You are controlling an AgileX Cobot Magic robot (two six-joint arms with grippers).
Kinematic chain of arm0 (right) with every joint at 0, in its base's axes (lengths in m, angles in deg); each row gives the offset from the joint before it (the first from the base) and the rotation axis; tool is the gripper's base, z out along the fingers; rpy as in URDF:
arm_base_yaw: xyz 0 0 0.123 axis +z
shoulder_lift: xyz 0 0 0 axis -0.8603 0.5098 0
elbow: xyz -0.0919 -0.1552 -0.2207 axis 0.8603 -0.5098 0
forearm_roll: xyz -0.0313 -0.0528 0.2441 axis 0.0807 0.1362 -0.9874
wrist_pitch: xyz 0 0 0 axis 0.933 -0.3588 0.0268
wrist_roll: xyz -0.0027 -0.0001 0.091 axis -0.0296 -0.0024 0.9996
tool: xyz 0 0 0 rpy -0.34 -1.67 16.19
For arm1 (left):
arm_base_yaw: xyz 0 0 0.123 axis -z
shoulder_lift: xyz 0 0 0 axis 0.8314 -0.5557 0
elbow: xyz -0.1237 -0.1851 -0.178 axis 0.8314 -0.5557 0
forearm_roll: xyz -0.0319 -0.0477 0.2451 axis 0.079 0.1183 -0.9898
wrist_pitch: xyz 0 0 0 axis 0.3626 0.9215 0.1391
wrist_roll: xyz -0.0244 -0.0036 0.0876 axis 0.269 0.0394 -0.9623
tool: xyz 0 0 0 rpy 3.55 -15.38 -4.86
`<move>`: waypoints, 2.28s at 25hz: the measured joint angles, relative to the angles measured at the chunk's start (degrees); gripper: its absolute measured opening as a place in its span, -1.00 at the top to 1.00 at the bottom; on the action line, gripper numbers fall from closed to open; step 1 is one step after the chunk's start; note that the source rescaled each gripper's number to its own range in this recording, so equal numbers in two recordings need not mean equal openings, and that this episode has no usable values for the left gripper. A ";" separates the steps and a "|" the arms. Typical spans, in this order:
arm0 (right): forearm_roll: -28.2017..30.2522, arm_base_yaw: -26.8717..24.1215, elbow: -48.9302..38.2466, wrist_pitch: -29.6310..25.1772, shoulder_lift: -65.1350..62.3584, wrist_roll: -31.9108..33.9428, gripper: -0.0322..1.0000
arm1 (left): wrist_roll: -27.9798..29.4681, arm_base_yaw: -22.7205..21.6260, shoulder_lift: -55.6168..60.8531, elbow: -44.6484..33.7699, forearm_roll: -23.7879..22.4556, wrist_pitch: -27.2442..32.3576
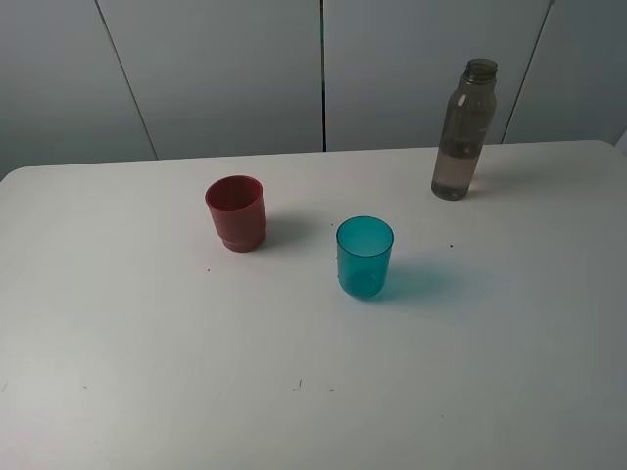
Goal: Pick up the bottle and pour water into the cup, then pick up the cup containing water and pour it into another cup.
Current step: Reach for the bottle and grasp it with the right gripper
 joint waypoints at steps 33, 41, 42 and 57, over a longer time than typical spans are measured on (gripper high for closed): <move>0.00 0.00 0.00 0.00 0.00 0.00 -1.00 | 0.00 0.00 0.00 0.00 0.00 0.00; 0.00 0.00 0.00 0.00 0.00 0.00 -1.00 | 0.00 0.00 0.00 0.00 0.00 0.00; 0.00 0.00 0.00 0.00 0.00 0.00 -1.00 | 0.00 0.00 0.00 0.00 0.00 0.00; 0.00 0.00 0.00 0.00 0.00 0.00 -1.00 | 0.00 0.00 0.00 0.00 0.00 0.00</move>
